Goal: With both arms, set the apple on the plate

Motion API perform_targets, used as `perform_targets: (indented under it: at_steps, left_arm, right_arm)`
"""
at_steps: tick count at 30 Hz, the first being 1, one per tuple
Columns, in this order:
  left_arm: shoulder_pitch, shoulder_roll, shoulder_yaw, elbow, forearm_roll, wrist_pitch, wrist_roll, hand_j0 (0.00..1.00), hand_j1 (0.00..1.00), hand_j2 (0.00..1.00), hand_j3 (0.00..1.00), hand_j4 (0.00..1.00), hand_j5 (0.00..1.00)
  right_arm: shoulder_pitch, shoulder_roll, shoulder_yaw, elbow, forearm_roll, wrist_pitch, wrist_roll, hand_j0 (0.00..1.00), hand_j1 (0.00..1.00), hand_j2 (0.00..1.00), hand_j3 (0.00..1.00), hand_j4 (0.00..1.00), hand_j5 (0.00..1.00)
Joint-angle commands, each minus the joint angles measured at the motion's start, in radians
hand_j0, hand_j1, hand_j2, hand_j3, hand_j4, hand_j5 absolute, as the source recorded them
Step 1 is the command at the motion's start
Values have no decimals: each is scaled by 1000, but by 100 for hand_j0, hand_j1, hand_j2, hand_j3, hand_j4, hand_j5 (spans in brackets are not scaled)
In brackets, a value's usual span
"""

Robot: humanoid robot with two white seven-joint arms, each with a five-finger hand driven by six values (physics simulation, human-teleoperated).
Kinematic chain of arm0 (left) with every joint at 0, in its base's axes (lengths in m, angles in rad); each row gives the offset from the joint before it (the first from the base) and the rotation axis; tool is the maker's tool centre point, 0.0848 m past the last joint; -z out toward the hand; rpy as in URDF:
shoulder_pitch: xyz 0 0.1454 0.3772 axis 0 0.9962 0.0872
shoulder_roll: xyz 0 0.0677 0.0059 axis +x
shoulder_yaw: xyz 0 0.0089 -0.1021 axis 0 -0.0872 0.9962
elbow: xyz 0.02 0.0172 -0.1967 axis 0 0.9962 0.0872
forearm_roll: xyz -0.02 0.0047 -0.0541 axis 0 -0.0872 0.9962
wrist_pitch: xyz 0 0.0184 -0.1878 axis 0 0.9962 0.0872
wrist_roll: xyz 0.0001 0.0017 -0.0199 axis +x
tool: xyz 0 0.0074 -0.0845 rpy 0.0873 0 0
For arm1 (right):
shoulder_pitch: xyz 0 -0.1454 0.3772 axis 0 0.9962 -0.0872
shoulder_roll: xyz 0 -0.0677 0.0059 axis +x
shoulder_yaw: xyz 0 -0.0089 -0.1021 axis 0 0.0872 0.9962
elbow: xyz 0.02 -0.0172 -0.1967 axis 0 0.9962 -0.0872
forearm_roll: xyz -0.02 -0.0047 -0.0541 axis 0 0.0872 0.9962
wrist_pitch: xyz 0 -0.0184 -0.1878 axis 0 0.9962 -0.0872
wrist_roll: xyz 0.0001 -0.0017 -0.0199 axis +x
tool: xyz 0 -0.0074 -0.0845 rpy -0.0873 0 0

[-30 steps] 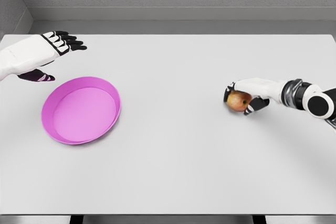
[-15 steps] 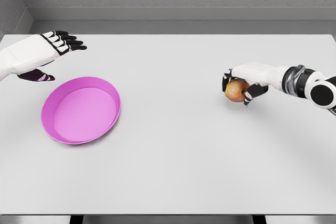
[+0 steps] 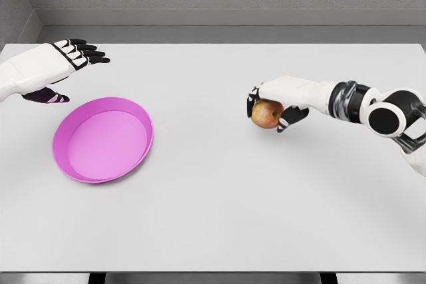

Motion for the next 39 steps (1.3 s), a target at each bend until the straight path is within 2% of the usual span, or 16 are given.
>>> perform_targets:
  at_steps: [1, 3, 10, 17, 23, 24, 25, 36, 38, 39]
  left_arm:
    - [0, 2, 1, 1, 6, 1, -1, 100, 100, 100, 100, 100, 100]
    - [0, 0, 1, 1, 6, 1, 1, 100, 100, 100, 100, 100, 100]
    - [0, 0, 1, 1, 6, 1, -1, 100, 100, 100, 100, 100, 100]
    - [0, 0, 1, 1, 6, 1, 1, 100, 100, 100, 100, 100, 100]
    - [0, 0, 1, 1, 6, 1, 1, 100, 100, 100, 100, 100, 100]
    - [0, 0, 1, 1, 6, 1, -1, 100, 100, 100, 100, 100, 100]
    - [0, 0, 1, 1, 6, 1, -1, 100, 100, 100, 100, 100, 100]
    - [0, 0, 1, -1, 6, 1, -1, 100, 100, 100, 100, 100, 100]
    - [0, -1, 2, -2, 6, 1, -1, 100, 100, 100, 100, 100, 100]
    - [0, -1, 4, -2, 6, 1, -1, 100, 100, 100, 100, 100, 100]
  right_arm:
    - [0, 19, 3, -1, -1, -19, -1, 47, 47, 47, 47, 47, 47]
    - [0, 36, 11, -1, -1, -51, 1, 47, 47, 47, 47, 47, 47]
    - [-11, 107, 75, -1, -1, -68, 1, 47, 47, 47, 47, 47, 47]
    - [-31, 139, 109, -1, -1, -65, 1, 47, 47, 47, 47, 47, 47]
    - [-32, 137, 112, -1, -1, -63, 1, 49, 49, 49, 49, 49, 49]
    - [-34, 137, 112, -1, -1, -58, -1, 66, 66, 66, 66, 66, 66]
    - [-34, 137, 112, -1, -3, -57, -2, 100, 100, 100, 100, 100, 100]
    - [-34, 136, 111, -1, -1, -60, -2, 100, 100, 100, 100, 100, 100]
    - [-48, 110, 71, -1, -1, -65, -2, 100, 100, 100, 100, 100, 100]
    - [-41, 68, 16, -1, -1, -69, -2, 100, 100, 100, 100, 100, 100]
